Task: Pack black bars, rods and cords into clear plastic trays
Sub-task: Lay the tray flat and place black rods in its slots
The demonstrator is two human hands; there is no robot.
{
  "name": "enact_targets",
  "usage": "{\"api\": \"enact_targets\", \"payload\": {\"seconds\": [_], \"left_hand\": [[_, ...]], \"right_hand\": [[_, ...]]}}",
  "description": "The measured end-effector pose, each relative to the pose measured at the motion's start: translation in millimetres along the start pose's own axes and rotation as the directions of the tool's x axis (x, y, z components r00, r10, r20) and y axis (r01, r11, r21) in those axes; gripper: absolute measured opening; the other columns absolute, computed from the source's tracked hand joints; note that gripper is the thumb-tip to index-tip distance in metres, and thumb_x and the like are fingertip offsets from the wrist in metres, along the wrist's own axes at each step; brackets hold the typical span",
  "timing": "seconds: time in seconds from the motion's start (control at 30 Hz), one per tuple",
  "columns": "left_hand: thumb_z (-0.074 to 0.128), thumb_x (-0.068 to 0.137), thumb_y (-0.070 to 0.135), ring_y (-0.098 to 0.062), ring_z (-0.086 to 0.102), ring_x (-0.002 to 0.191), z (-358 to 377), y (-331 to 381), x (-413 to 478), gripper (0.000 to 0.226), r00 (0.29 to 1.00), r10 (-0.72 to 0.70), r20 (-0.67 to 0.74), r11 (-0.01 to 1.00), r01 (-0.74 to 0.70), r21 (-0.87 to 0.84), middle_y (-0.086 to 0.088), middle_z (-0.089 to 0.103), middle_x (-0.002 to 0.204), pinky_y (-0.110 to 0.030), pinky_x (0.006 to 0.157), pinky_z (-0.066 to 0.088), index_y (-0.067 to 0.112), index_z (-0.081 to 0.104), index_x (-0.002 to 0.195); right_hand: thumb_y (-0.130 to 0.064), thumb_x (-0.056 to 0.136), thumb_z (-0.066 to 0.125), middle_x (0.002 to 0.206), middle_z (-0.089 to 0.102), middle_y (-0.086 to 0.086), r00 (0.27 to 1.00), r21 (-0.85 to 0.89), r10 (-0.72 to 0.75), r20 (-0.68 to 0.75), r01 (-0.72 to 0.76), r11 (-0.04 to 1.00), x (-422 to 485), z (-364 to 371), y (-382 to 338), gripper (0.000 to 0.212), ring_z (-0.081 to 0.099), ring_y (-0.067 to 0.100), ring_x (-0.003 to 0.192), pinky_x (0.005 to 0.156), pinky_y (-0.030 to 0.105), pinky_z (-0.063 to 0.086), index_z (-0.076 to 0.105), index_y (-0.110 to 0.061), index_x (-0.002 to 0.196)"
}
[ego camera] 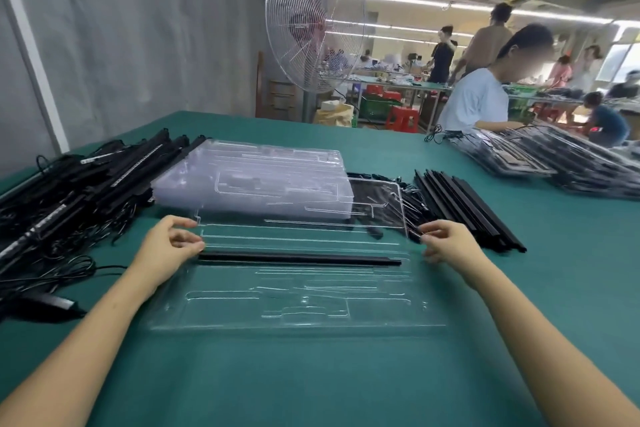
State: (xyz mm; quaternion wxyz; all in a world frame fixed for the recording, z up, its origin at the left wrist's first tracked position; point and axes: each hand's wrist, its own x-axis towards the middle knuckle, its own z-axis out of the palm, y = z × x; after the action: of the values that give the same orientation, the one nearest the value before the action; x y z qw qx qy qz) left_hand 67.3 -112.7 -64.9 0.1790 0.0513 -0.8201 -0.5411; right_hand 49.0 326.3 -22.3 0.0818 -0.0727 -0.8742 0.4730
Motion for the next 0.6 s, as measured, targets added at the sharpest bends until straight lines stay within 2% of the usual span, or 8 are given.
{"api": "enact_targets", "payload": {"seconds": [0.07,0.13,0.2,0.3,0.4,0.47,0.53,0.6], "left_hand": [[0.069,0.08,-0.003,-0.015,0.057,0.07,-0.6,-3.1,0.5,0.032,1.0,0.003,-0.018,1.0,-0.004,-0.015,-0.007,0.066,0.085,-0.021,0.066,0.044,0.012,0.053,0.103],[0.071,0.081,0.007,-0.015,0.059,0.078,-2.1,-6.3,2.1,0.032,1.0,0.003,-0.006,1.0,-0.003,-0.009,-0.003,0.066,0.088,-0.024,0.07,0.044,0.015,0.053,0.106],[0.076,0.078,0.02,-0.014,0.061,0.083,-4.5,-8.8,3.7,0.035,1.0,-0.019,0.025,1.0,0.019,0.0,0.001,0.066,0.088,-0.025,0.072,0.044,0.02,0.053,0.106],[0.082,0.07,0.021,-0.013,0.059,0.079,-4.4,-12.1,4.6,0.047,0.998,-0.035,0.06,0.998,0.032,0.046,0.0,0.064,0.087,-0.022,0.067,0.044,0.02,0.051,0.106],[0.081,0.071,0.016,-0.014,0.057,0.075,-1.8,-14.0,6.5,0.048,0.999,-0.023,0.035,0.998,0.021,0.067,-0.003,0.063,0.087,-0.023,0.065,0.044,0.017,0.05,0.107],[0.08,0.072,0.014,-0.015,0.056,0.074,-0.8,-15.3,7.4,0.047,1.0,-0.015,0.018,0.997,0.013,0.072,-0.004,0.062,0.085,-0.024,0.065,0.045,0.017,0.049,0.107],[0.08,0.073,0.013,-0.014,0.055,0.073,0.1,-16.9,7.3,0.046,1.0,-0.006,0.004,0.998,0.006,0.063,-0.003,0.062,0.085,-0.026,0.067,0.044,0.016,0.049,0.108],[0.079,0.074,0.013,-0.013,0.055,0.072,0.8,-18.2,6.9,0.046,1.0,0.004,-0.009,0.998,-0.003,0.055,-0.002,0.062,0.084,-0.026,0.067,0.043,0.016,0.049,0.108]], "right_hand": [[-0.001,0.089,0.054,0.091,0.066,0.016,0.988,-0.181,-0.063,-0.143,0.036,0.983,11.1,-0.8,0.3,0.017,0.059,0.021,0.067,0.062,0.028,0.053,0.065,0.0,0.102],[-0.006,0.088,0.059,0.094,0.067,0.015,0.986,-0.333,-0.117,-0.12,0.071,0.94,15.2,4.0,-2.1,0.015,0.059,0.022,0.08,0.079,0.03,0.049,0.067,-0.002,0.1],[-0.014,0.089,0.062,0.104,0.062,0.013,0.989,-0.48,-0.142,-0.048,0.102,0.872,15.7,14.7,-1.9,0.019,0.059,0.025,0.091,0.085,0.031,0.047,0.066,-0.005,0.105],[-0.018,0.092,0.057,0.108,0.05,0.012,0.981,-0.632,-0.187,-0.054,0.111,0.767,14.1,29.0,-0.4,0.019,0.056,0.031,0.091,0.075,0.036,0.048,0.056,-0.005,0.106],[-0.011,0.094,0.052,0.105,0.048,0.013,0.969,-0.724,-0.23,-0.095,0.092,0.684,13.1,35.4,-3.1,0.009,0.05,0.029,0.076,0.061,0.032,0.039,0.046,-0.004,0.096],[-0.005,0.094,0.048,0.106,0.048,0.013,0.966,-0.789,-0.243,-0.084,0.085,0.609,12.5,37.2,-4.7,0.011,0.051,0.03,0.076,0.058,0.03,0.034,0.039,-0.007,0.087],[-0.004,0.094,0.044,0.107,0.046,0.014,0.971,-0.798,-0.227,-0.077,0.076,0.598,11.4,37.4,-5.6,0.014,0.055,0.031,0.081,0.06,0.031,0.034,0.036,-0.008,0.084],[-0.005,0.093,0.043,0.107,0.045,0.015,0.978,-0.772,-0.185,-0.099,0.041,0.634,10.0,34.0,-7.5,0.013,0.052,0.031,0.081,0.063,0.031,0.036,0.037,-0.007,0.081]]}}
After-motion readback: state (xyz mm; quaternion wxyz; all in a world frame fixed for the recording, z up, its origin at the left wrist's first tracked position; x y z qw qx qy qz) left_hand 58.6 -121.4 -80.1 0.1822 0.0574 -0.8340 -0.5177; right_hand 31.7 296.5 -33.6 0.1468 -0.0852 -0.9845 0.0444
